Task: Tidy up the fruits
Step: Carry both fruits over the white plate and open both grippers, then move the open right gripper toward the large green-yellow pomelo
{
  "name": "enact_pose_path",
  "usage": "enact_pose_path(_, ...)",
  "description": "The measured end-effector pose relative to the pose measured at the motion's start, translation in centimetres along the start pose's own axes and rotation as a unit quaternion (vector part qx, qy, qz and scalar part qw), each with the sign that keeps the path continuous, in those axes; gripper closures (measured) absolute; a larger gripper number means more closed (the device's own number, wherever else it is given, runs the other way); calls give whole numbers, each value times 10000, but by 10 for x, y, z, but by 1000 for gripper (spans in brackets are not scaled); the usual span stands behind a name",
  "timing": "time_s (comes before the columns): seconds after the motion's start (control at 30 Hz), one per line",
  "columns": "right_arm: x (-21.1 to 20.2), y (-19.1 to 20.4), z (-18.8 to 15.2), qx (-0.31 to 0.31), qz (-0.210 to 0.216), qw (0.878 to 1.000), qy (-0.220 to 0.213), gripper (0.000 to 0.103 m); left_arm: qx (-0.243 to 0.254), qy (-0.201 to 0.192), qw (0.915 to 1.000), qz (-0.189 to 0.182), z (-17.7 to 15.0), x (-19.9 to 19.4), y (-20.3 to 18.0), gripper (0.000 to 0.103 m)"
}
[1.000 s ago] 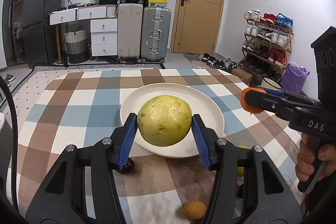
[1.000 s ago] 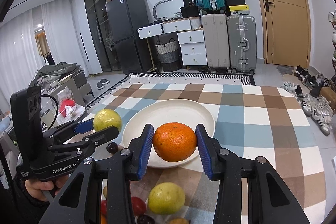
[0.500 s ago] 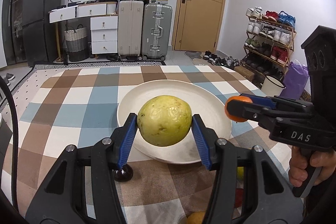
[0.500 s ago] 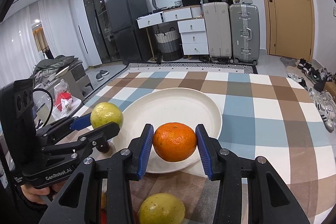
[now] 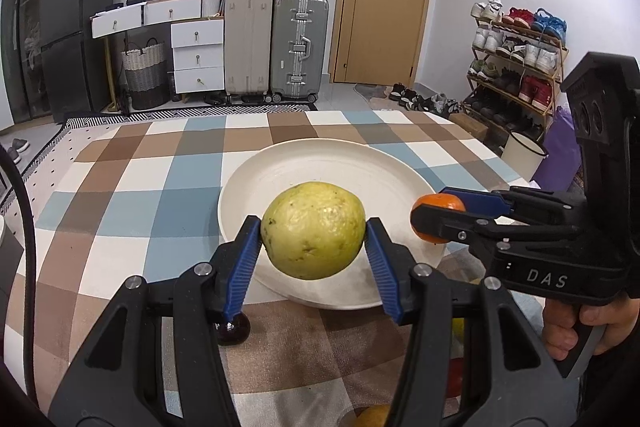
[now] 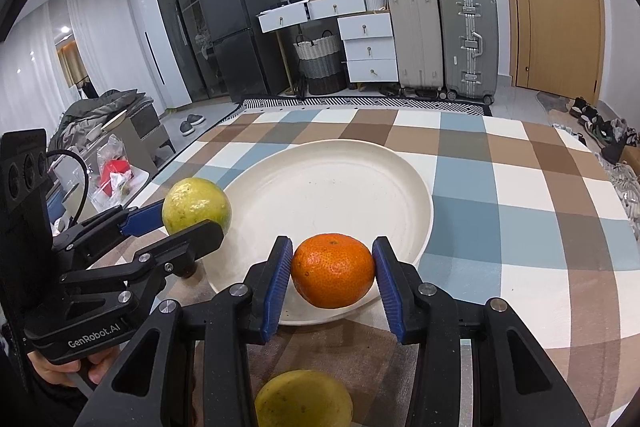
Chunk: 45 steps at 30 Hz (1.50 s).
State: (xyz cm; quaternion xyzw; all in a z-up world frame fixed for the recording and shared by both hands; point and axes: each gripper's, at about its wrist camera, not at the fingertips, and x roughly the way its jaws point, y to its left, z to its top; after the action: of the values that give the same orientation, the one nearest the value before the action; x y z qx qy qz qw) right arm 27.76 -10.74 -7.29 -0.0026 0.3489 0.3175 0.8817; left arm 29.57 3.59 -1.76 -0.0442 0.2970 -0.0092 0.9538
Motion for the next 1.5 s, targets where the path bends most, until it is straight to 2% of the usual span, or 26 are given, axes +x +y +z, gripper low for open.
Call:
enact_pose_path(0.17, 1, -2, 0, 58, 6, 10000, 26, 61, 11, -62, 10000, 3, -1, -2, 0, 52)
enact_pose_path(0.2, -1, -3, 0, 62, 20, 10000, -1, 60, 16, -71, 10000, 27, -1, -2, -1, 50)
enact_pose_path(0.27, -4, -4, 0, 72, 26, 10000, -52, 56, 9, -122, 9999, 58, -2, -5, -1, 37)
enact_pose_path(0.33, -9, -4, 0, 75, 12, 9999, -104, 53, -23, -228, 9997, 112, -4, -10, 0, 19)
enact_pose_path(0.37, -10, -5, 0, 73, 1, 9999, -110, 52, -51, -298, 9994, 137, -4, -13, 1, 19)
enact_pose_path(0.4, -12, -6, -1, 72, -11, 9999, -117, 45, -79, -352, 9993, 136, -5, -15, 3, 18)
enact_pose_path(0.43, -14, -6, -1, 76, -26, 9999, -131, 32, -99, -386, 9991, 124, -5, -17, 3, 16)
enact_pose_path(0.5, -17, -8, -4, 98, -41, 9998, -180, 19, -142, -390, 9991, 120, -6, -20, 5, 8)
enact_pose_path(0.53, -20, -9, -5, 107, -24, 9997, -217, 18, -156, -396, 9990, 127, -7, -22, 6, 3)
enact_pose_path(0.57, -23, -9, -6, 109, -6, 9996, -242, 18, -167, -454, 9988, 123, -8, -25, 7, 1)
enact_pose_path(0.7, -29, -10, -10, 104, -125, 9994, -318, 1, -132, -534, 9984, 124, -11, -35, 7, 1)
enact_pose_path(0.93, -36, -6, -18, -64, -294, 9991, -302, 1, -53, -511, 9986, 161, -18, -48, 3, 1)
enact_pose_path(1.5, -63, -7, -40, 33, -288, 9994, -209, 1, 40, -450, 9987, 222, -37, -80, 4, 1)
